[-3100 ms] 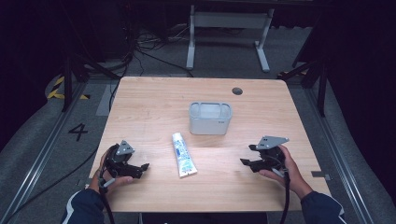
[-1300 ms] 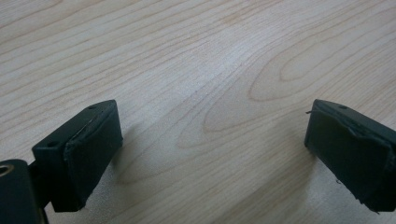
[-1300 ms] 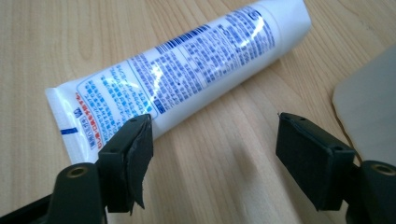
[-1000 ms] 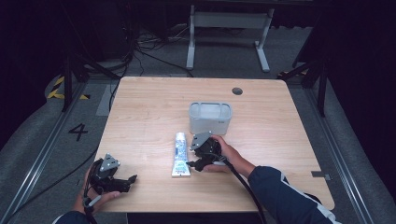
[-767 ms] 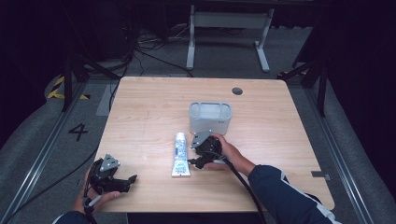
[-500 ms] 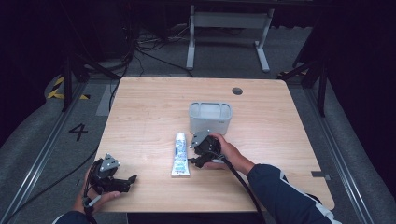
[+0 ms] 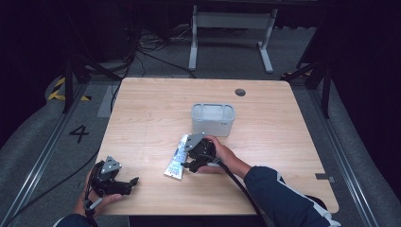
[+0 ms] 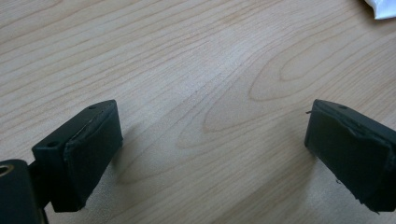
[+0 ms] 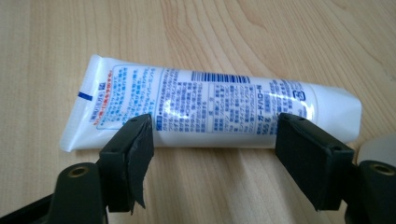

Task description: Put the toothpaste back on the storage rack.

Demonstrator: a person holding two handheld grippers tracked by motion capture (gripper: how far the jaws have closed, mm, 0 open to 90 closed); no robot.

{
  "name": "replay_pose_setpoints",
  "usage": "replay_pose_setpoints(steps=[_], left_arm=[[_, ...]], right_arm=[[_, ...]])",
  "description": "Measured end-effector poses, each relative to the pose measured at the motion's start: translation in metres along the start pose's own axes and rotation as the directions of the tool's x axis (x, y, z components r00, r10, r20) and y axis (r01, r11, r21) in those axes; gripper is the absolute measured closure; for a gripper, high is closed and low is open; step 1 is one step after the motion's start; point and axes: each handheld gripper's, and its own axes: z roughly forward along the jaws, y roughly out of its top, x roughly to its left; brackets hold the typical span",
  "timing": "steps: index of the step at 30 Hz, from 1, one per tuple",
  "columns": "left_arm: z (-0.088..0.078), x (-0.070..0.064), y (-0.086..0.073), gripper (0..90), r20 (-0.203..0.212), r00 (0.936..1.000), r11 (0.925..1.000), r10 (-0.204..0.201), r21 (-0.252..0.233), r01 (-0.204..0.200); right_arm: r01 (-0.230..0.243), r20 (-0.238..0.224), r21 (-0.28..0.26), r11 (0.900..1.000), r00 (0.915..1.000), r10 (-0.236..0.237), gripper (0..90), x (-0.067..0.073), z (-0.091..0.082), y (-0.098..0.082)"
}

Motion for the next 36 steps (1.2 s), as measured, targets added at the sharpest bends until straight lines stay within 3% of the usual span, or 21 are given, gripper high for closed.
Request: replay_pose_setpoints(steps=[3, 8, 14, 17, 18, 21, 25, 27, 28, 30, 31, 32, 33, 36], left_arm=[[0.0, 0.0, 0.0, 4.5, 0.0, 1.0, 1.0, 0.003, 0.002, -0.003], [0.0, 0.0, 0.0, 4.5, 0.001, 1.0, 1.0, 0.003, 0.003, -0.003], [0.0, 0.0, 0.0, 4.5, 0.002, 1.0, 1.0, 0.005, 0.002, -0.005], [0.0, 0.001, 0.0, 4.4, 0.002, 1.0, 1.0, 0.005, 0.002, -0.005], [0.0, 0.001, 0.0, 4.4, 0.003, 1.0, 1.0, 0.004, 0.002, -0.004], [0.0, 0.001, 0.0, 4.4, 0.004, 1.0, 1.0, 0.005, 0.003, -0.005], [0.0, 0.001, 0.0, 4.4, 0.003, 1.0, 1.0, 0.004, 0.003, -0.004], [0.0, 0.001, 0.0, 4.4, 0.003, 1.0, 1.0, 0.004, 0.003, -0.004], [0.0, 0.001, 0.0, 4.4, 0.003, 1.0, 1.0, 0.005, 0.003, -0.005], [0.0, 0.001, 0.0, 4.4, 0.004, 1.0, 1.0, 0.006, 0.003, -0.006], [0.0, 0.001, 0.0, 4.4, 0.004, 1.0, 1.0, 0.005, 0.003, -0.005], [0.0, 0.001, 0.0, 4.4, 0.004, 1.0, 1.0, 0.005, 0.003, -0.005], [0.0, 0.001, 0.0, 4.4, 0.004, 1.0, 1.0, 0.004, 0.003, -0.004], [0.0, 0.001, 0.0, 4.4, 0.004, 1.0, 1.0, 0.004, 0.003, -0.004]], right_arm=[[0.016, -0.005, 0.0, 1.0, 0.9999, -0.016, 27.9, -0.001, -0.002, 0.004], [0.031, 0.001, -0.009, 0.999, 0.9995, -0.031, 25.0, -0.015, -0.009, 0.014], [0.113, -0.064, 0.041, 0.993, 0.9919, -0.11, 19.7, -0.028, -0.005, 0.025], [0.189, -0.094, 0.094, 0.978, 0.9792, -0.18, 17.2, -0.035, -0.001, 0.03], [0.219, -0.102, 0.127, 0.967, 0.9731, -0.207, 17.2, -0.037, 0.003, 0.032], [0.273, -0.131, 0.147, 0.951, 0.9581, -0.255, 16.4, -0.037, 0.009, 0.037], [0.302, -0.148, 0.158, 0.94, 0.9487, -0.279, 14.5, -0.039, 0.014, 0.042], [0.326, -0.2, 0.166, 0.931, 0.9355, -0.292, 10.8, -0.041, 0.019, 0.046], [0.326, -0.2, 0.166, 0.931, 0.9355, -0.292, 10.8, -0.041, 0.019, 0.046], [0.35, -0.24, 0.19, 0.917, 0.9224, -0.302, 10.0, -0.043, 0.024, 0.048], [0.347, -0.269, 0.22, 0.912, 0.92, -0.285, 10.7, -0.043, 0.026, 0.048], [0.386, -0.298, 0.256, 0.886, 0.9035, -0.308, 14.7, -0.042, 0.031, 0.048], [0.419, -0.295, 0.293, 0.86, 0.8945, -0.336, 18.9, -0.039, 0.036, 0.047], [0.412, -0.308, 0.308, 0.857, 0.896, -0.32, 16.3, -0.038, 0.041, 0.048]])
